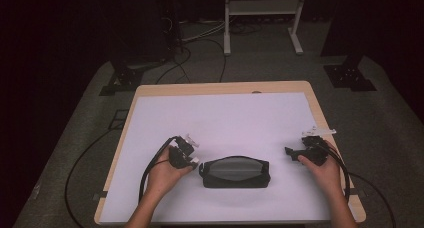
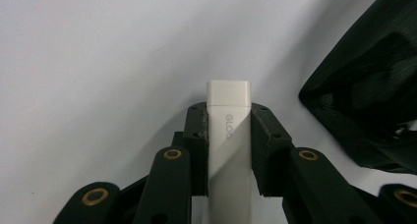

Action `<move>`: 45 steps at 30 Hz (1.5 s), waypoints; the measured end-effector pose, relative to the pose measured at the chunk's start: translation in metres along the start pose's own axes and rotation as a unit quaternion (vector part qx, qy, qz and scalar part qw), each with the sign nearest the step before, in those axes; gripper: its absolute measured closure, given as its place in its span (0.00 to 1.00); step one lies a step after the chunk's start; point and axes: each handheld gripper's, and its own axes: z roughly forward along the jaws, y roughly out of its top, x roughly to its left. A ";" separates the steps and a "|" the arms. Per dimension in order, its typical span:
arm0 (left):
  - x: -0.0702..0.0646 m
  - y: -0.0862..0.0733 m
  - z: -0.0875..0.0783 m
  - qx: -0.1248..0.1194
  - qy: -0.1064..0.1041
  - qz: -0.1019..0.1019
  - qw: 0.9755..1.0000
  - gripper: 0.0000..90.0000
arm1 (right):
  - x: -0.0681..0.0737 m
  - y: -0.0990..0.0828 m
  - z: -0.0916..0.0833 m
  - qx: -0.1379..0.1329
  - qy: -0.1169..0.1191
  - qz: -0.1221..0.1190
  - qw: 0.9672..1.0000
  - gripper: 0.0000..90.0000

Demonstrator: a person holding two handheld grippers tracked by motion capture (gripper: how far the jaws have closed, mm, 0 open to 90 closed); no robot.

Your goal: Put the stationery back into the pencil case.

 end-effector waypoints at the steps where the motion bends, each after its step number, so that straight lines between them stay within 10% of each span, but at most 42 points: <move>1: 0.001 0.000 -0.002 -0.004 0.000 -0.002 1.000 0.79 | 0.000 0.000 0.000 0.000 0.000 0.000 1.000 0.18; 29: 0.004 -0.004 -0.061 -0.130 -0.026 0.023 0.991 0.79 | 0.000 0.000 0.000 0.001 0.000 0.001 1.000 0.18; 37: -0.006 0.001 -0.077 -0.172 -0.039 0.042 0.984 0.79 | 0.000 0.000 0.000 0.001 0.000 0.001 1.000 0.18; 45: -0.019 0.008 -0.087 -0.225 -0.065 0.057 0.970 0.79 | 0.000 0.000 0.000 0.001 0.000 0.001 1.000 0.18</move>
